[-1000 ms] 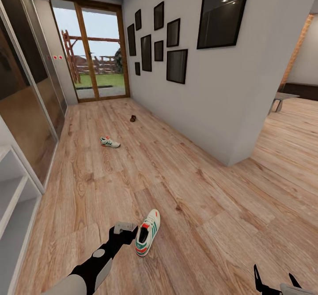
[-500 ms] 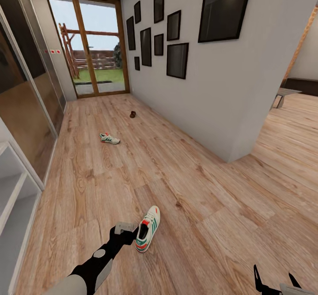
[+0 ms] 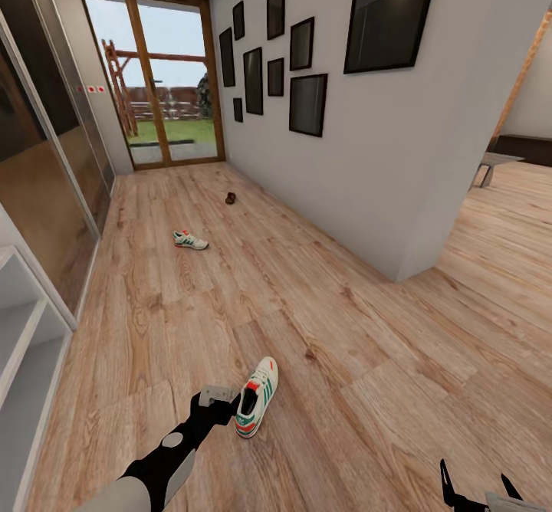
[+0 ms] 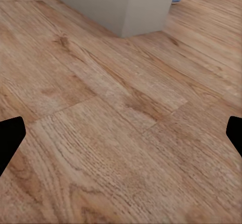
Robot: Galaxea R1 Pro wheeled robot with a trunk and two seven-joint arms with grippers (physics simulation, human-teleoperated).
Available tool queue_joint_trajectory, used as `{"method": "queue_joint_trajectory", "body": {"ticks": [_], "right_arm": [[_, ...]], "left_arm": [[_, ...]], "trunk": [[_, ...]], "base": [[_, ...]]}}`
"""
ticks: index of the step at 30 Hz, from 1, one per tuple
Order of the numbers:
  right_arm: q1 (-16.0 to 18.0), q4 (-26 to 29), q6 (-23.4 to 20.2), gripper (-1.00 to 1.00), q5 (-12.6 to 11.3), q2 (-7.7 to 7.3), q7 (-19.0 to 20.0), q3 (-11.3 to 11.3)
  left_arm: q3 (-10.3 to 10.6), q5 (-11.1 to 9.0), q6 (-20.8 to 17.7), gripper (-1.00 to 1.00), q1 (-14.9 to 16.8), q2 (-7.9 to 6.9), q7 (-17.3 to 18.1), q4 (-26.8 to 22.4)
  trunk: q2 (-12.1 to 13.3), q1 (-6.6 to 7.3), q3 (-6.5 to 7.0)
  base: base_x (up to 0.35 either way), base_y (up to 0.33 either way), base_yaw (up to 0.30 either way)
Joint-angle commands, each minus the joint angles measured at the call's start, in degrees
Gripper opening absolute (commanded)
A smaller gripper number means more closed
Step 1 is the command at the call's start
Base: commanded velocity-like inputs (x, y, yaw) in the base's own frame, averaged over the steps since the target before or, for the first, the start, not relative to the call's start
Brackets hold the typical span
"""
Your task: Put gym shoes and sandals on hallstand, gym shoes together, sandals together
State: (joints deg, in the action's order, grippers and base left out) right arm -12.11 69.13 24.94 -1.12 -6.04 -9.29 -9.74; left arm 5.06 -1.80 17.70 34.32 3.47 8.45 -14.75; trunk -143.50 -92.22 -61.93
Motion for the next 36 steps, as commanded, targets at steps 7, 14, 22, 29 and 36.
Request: {"method": "queue_joint_trajectory", "body": {"ticks": [7, 14, 22, 29, 36], "right_arm": [[0.0, 0.0, 0.1, 1.0, -0.1, -0.02, -0.2, 0.1], [0.0, 0.0, 0.1, 1.0, -0.1, -0.02, -0.2, 0.1], [0.0, 0.0, 0.1, 1.0, -0.1, -0.02, -0.2, 0.1], [0.0, 0.0, 0.1, 1.0, -0.1, -0.02, -0.2, 0.1], [0.0, 0.0, 0.1, 1.0, -0.1, 0.03, -0.2, 0.1]], "left_arm": [[0.3, -0.2, 0.2, 1.0, 0.0, -0.03, 0.0, 0.1], [0.3, -0.2, 0.3, 1.0, 0.0, -0.04, 0.0, 0.1], [0.3, -0.2, 0.3, 1.0, 0.0, -0.07, 0.0, 0.1], [0.4, -0.1, 0.3, 1.0, 0.1, -0.01, 0.0, 0.1], [1.5, 0.0, 0.4, 1.0, 0.0, 0.1, 0.0, 0.1]], "trunk": [[0.0, 0.01, -0.42], [0.0, 0.01, -0.96], [0.0, 0.01, -1.64], [0.0, 0.01, -2.15], [0.0, 0.01, -2.3]], "base": [[0.0, 0.0, 0.0], [0.0, 0.0, 0.0], [0.0, 0.0, 0.0], [0.0, 0.0, 0.0], [0.0, 0.0, 0.0]]}}
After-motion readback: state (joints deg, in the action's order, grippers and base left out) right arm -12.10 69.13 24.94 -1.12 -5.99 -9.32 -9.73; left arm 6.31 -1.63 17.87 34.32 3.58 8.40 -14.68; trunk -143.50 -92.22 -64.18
